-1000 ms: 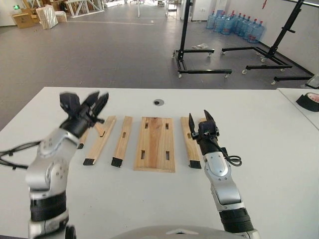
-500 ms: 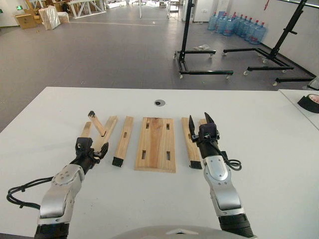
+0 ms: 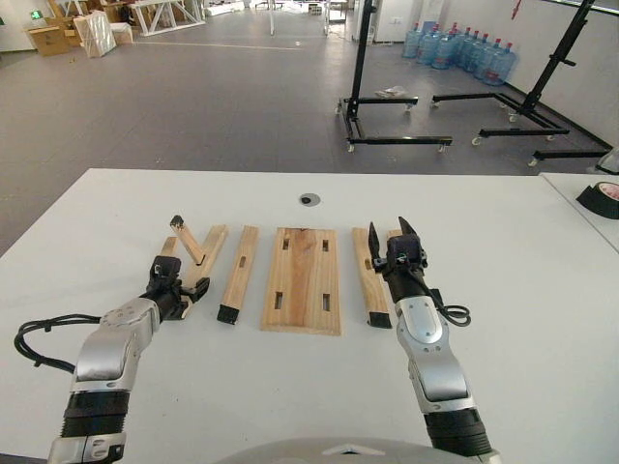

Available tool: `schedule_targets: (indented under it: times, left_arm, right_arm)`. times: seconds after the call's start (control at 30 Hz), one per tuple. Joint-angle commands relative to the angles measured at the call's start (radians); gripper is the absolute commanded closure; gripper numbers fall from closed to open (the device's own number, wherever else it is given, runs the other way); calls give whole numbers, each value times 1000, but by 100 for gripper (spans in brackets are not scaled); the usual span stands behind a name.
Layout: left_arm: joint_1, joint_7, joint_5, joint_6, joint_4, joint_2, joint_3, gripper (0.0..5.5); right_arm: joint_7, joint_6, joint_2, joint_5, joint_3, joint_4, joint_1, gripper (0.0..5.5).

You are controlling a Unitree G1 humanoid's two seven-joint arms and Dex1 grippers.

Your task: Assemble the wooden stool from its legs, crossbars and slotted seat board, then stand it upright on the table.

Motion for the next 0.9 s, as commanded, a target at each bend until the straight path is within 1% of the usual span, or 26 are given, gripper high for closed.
schedule_targets:
  times: [0.03, 0.2, 0.23, 0.27, 0.33, 0.4, 0.47, 0.6, 0.7, 0.77, 0.8, 0.83, 0.87, 0.9]
  left_arm:
    - [40, -21, 23, -9, 16, 3, -34, 158]
    - [69, -26, 33, -62, 15, -12, -38, 233]
    - [73, -22, 35, -70, 16, -16, -36, 238]
    - [76, -18, 35, -75, 17, -19, -34, 259]
    - [79, -12, 37, -81, 19, -24, -29, 280]
    - [78, -5, 38, -93, 21, -28, -24, 317]
    - [69, 0, 37, -114, 19, -35, -16, 341]
    - [55, 8, 31, -176, 11, -57, 4, 347]
    - [63, -4, 80, -250, 6, -33, -28, 347]
    - [53, -23, 78, -322, -4, -34, -17, 347]
    - [30, -51, 44, -372, -9, -42, 9, 347]
    - [-2, -113, -47, -394, -25, -52, 55, 347]
    - [-24, -180, -154, -367, -43, -59, 97, 347]
    - [-47, -255, -293, -309, -60, -59, 144, 347]
  right_arm:
    - [4, 15, 3, 7, 0, -13, -8, 282]
    - [4, 15, 6, 9, 2, -10, -11, 282]
    - [5, 15, 6, 8, 2, -8, -12, 282]
    - [6, 14, 5, 8, 2, -8, -13, 282]
    - [7, 14, 4, 8, 3, -8, -11, 282]
    - [6, 14, 4, 7, 4, -8, -11, 282]
    - [5, 14, 6, 5, 5, -8, -11, 282]
    - [1, 13, 8, 3, 7, -5, -13, 282]
    - [1, 10, 8, 3, 7, -1, -17, 282]
    - [8, 8, 5, 11, 3, -3, -22, 282]
    - [27, 10, 2, 36, -4, -8, -30, 282]
    - [63, 21, 5, 103, -25, -21, -44, 282]
    - [97, 44, 15, 185, -52, -35, -59, 282]
    - [155, 110, 23, 318, -88, -57, -78, 282]
